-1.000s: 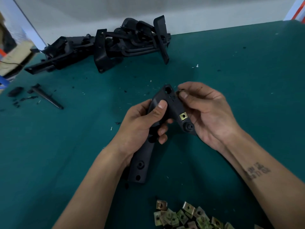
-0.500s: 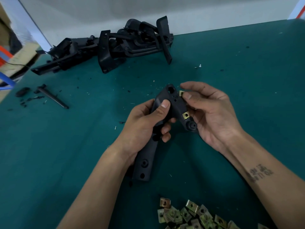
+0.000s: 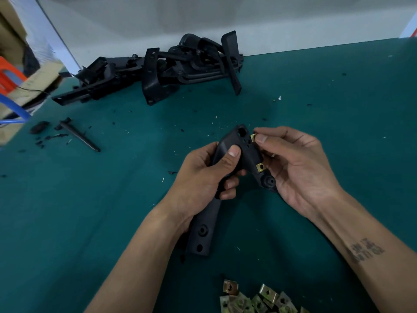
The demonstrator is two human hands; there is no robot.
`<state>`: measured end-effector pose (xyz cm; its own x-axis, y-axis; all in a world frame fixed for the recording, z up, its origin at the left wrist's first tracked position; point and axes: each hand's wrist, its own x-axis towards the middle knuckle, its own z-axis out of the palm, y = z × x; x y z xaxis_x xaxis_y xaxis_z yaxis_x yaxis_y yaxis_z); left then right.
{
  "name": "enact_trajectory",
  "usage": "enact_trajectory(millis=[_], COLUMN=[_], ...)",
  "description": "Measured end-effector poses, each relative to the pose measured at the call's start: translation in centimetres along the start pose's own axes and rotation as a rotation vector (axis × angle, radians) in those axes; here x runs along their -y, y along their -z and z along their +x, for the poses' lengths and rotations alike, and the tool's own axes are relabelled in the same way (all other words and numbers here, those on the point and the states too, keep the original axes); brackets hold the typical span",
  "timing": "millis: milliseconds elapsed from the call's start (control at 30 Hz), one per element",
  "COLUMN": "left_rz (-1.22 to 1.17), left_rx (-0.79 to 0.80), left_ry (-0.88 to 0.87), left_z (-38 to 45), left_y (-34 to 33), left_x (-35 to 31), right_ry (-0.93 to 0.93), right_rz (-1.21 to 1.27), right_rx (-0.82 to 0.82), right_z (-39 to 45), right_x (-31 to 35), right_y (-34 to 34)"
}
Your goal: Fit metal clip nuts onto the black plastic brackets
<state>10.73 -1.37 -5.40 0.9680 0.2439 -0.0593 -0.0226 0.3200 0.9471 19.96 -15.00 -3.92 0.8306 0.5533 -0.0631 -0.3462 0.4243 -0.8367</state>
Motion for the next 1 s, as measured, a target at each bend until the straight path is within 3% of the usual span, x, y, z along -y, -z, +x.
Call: enact_trajectory(millis=[267,733,1000], left_rz=[0.008,-0.05,-0.049], left_rx=[0.002,0.0,0.065], left_ry=[0.008,-0.018,0.001], left_z=[-0.1,-0.3,-0.4], left_y=[-0.1,0.1,-0.2], left_x=[-0.3,-0.3,-0.5], right_ry=[-0.006,0.222,0.178], right_rz=[0.005,-0.156,-0.048], right_rx=[-0.023,-0.054,-0.112], right_z=[-0.9,-2.2,-2.1], right_x=[0.1,-1.8,-1.3], right_y=[-0.8,-1.7,-1.6])
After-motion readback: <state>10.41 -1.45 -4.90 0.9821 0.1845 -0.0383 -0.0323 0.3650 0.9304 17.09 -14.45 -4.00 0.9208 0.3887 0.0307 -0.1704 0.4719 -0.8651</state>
